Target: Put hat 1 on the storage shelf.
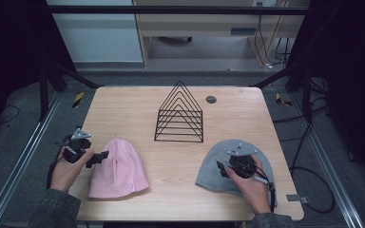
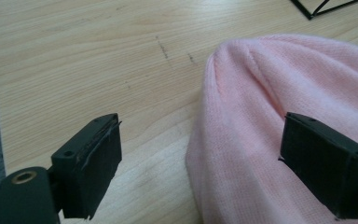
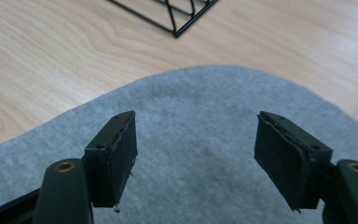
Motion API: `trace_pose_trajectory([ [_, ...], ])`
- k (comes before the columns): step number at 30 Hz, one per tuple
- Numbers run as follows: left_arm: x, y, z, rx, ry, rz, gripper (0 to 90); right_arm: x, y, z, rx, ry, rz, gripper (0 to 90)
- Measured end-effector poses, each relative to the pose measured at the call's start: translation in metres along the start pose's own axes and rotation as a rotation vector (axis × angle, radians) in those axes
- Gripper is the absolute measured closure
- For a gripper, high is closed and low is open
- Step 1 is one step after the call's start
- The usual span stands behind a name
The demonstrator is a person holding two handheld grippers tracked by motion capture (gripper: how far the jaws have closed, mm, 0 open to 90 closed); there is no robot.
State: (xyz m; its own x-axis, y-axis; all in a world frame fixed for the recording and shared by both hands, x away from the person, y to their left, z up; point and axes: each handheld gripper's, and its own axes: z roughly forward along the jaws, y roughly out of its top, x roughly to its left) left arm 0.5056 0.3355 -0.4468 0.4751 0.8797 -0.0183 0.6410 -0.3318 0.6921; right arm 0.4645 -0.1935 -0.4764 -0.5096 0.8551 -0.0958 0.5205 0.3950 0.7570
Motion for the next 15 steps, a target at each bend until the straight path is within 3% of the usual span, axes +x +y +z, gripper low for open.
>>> trace_pose_trajectory([
  [5, -0.0029, 0.0052, -0.0048, -0.005, 0.006, 0.018, 16.7, -0.0019, -0.0025, -0.0005, 0.007, 0.000, 0.017, 32.9],
  [10, -0.0069, 0.0083, -0.0030, -0.008, 0.000, 0.026, 20.0, -0.0040, -0.0010, -0.0027, 0.010, -0.005, 0.074, 25.9],
  [14, -0.0052, 0.0086, -0.0009, -0.011, 0.016, 0.026, 24.6, -0.0042, -0.0008, -0.0013, 0.017, -0.009, 0.074, 24.5],
  [15, -0.0034, 0.0088, -0.0016, -0.027, 0.028, 0.029, 30.6, -0.0024, -0.0001, -0.0007, 0.022, -0.005, 0.072, 25.9],
])
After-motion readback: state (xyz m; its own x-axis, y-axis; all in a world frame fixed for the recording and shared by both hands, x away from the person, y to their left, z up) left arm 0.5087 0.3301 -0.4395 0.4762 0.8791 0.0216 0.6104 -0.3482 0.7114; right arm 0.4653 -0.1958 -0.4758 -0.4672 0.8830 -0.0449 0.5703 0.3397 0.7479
